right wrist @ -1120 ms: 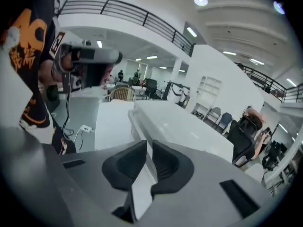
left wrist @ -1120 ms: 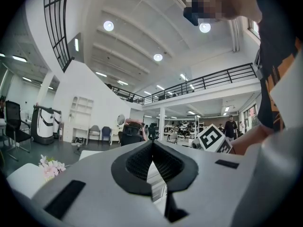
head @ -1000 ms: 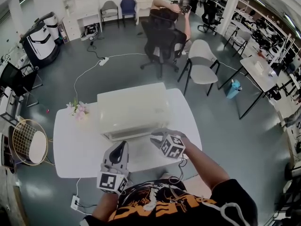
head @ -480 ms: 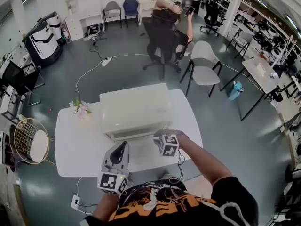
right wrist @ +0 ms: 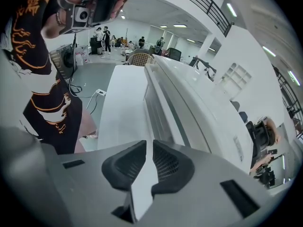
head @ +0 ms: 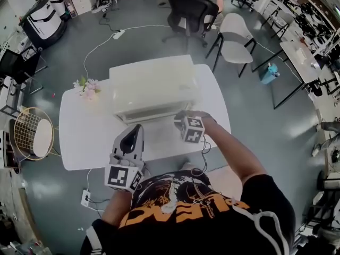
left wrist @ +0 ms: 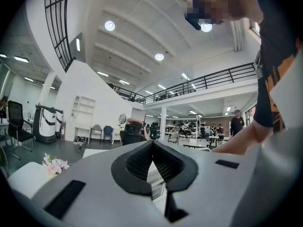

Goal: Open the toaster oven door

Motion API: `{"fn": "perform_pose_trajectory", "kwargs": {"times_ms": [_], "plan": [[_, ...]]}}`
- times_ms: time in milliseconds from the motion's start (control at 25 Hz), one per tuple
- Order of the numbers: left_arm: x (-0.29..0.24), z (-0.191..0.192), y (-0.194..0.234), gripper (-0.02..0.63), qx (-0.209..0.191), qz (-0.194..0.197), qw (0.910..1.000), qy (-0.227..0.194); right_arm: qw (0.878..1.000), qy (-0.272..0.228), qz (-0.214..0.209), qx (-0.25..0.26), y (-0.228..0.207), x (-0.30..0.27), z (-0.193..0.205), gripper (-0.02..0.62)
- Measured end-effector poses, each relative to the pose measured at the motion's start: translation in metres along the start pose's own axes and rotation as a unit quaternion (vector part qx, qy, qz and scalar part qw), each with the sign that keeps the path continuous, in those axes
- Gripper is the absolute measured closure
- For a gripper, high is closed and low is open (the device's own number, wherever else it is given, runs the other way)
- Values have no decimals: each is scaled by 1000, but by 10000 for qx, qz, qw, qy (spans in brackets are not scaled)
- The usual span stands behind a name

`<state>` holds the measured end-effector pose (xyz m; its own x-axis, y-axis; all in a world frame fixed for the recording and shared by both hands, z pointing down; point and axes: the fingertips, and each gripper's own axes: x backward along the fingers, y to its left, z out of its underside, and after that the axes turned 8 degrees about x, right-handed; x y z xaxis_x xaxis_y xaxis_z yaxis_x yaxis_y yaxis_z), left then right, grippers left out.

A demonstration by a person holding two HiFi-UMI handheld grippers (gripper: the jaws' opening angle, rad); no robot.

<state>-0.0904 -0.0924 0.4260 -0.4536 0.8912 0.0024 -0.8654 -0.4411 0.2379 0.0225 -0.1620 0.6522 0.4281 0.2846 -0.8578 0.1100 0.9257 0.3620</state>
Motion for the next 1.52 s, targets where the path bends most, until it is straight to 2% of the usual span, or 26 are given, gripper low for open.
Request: {"fn": "perform_pose_trajectory", "kwargs": {"times_ms": [240,560,1000,1040,1120,1240,1520], "plan": [[4,9,11,584,66,-48,9999,101,9996,-216,182,-72,-11,8,-18,537],[2,11,8,584,60,-10,9999,97,9992,-162,349,-138,-30,17,-17,531],[-2,15,8,584,97,62,9999,102,9989,199,-358,219,-33,11,-17,516],[-2,15,8,584,110,46,9999,119,9985,299,-345,309,-34,8,-15,477],[-2,13,8,584,115,14,9998,133,9981,387,-354,333,-33,4,-10,447],[2,13,12,584,107,-48,9998,131,9983,327,-404,247,-26,3,-9,491],[2,14,18,584,107,-124,9997,152,9972,394,-515,368,-15,5,-9,502]]}}
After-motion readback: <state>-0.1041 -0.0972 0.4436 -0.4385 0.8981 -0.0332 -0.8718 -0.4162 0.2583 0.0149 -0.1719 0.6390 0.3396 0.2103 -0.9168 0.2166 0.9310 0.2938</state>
